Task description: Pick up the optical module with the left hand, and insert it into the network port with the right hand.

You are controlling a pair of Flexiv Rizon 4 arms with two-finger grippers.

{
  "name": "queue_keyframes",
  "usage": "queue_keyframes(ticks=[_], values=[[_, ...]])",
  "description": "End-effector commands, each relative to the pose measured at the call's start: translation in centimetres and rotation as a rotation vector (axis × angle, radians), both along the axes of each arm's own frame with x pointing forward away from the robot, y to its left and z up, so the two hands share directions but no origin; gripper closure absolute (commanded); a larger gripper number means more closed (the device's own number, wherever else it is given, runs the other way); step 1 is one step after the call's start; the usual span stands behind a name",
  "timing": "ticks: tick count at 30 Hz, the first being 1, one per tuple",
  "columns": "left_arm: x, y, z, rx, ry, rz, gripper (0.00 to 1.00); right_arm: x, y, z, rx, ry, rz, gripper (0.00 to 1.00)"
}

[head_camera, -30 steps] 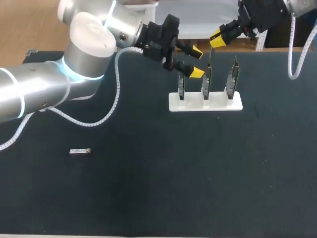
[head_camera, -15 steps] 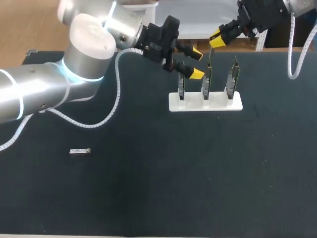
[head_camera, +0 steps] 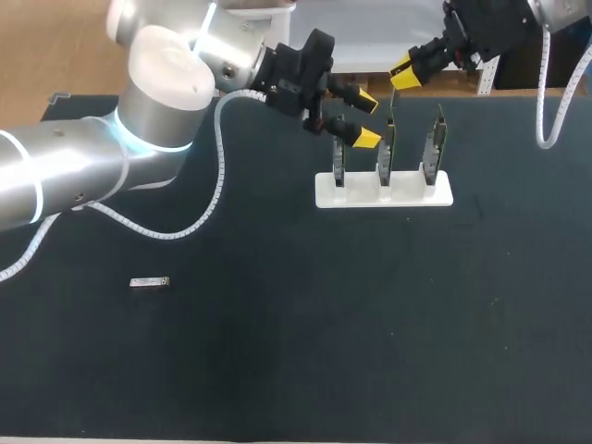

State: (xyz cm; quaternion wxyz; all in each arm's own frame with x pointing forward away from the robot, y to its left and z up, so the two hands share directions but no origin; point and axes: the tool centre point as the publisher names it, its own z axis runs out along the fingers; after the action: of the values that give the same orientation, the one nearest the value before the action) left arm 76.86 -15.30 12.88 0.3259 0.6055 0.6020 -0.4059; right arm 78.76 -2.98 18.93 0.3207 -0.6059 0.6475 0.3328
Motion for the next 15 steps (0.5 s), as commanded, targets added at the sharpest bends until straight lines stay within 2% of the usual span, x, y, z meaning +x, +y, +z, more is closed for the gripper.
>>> queue_keyframes(ticks=[1,15], values=[[0.00,-0.03,0.04,0.002,-0.004,-0.001,0.00,-0.15,-0.01,-0.04,0.002,-0.002,-0.002,1.00],[0.19,-0.07,-0.09,0.020,-0.010,-0.008,0.00,0.00,-0.05,-0.12,0.005,-0.001,-0.002,1.00]])
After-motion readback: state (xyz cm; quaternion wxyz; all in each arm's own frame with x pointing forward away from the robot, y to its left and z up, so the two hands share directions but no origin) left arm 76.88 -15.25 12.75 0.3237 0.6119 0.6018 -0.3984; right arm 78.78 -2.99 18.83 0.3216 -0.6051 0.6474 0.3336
